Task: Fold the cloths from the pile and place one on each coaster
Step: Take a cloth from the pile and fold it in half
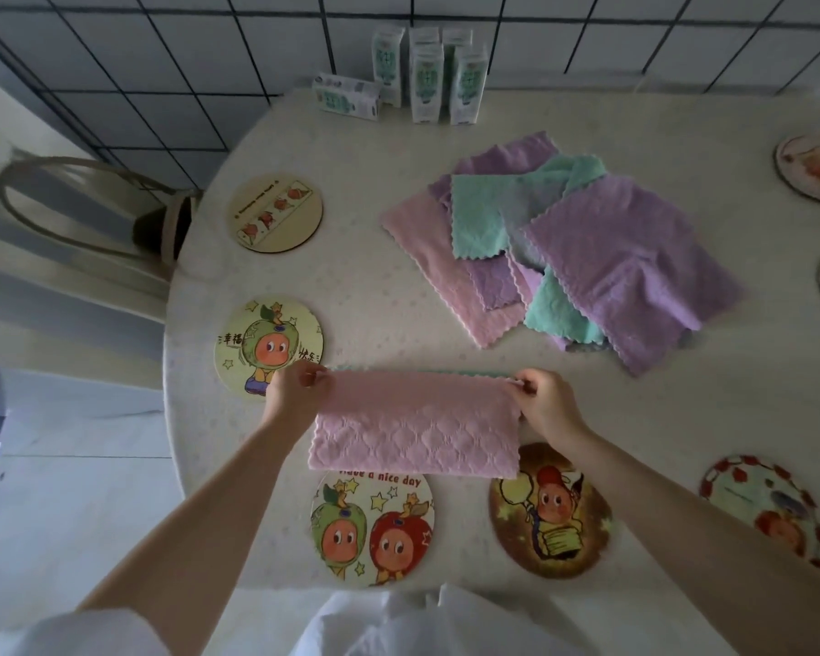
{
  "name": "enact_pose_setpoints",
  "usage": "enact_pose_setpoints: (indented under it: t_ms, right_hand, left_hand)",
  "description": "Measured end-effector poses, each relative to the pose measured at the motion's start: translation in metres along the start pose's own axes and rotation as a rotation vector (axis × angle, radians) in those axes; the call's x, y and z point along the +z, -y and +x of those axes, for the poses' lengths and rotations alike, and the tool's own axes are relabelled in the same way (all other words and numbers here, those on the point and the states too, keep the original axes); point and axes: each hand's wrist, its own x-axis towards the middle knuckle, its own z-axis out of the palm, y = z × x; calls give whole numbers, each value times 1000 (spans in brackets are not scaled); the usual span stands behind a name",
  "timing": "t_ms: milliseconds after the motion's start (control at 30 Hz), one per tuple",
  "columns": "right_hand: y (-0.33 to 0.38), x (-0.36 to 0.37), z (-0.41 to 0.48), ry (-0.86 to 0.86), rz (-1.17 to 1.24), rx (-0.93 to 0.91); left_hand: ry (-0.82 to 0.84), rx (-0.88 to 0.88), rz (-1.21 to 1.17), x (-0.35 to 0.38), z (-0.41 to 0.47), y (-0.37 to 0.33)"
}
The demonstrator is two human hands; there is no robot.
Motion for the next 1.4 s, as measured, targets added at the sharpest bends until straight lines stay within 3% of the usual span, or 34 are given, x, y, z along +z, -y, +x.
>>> enact_pose_setpoints:
  t_ms: [700,767,867,1067,1200,1400]
  right_hand:
    - [2,1,15,-15,-24,110]
    - [5,-2,6,-67,-93,55]
    - [12,-2,-21,-168,-325,-166]
    - [19,40,-84,-4,-472,-658]
    - [8,69,-107,97,-542,-725]
    - [-21,51,-116,73,-685,-779]
  left_hand:
    - [-173,9,93,7,8,-7]
    - [-223,96,167,5,0,-7]
    - [-264,376,315,16,-30,-3]
    - [56,749,437,67,-112,23]
    - [157,765,576,80,-136,39]
    - [170,633,627,62,-136,70]
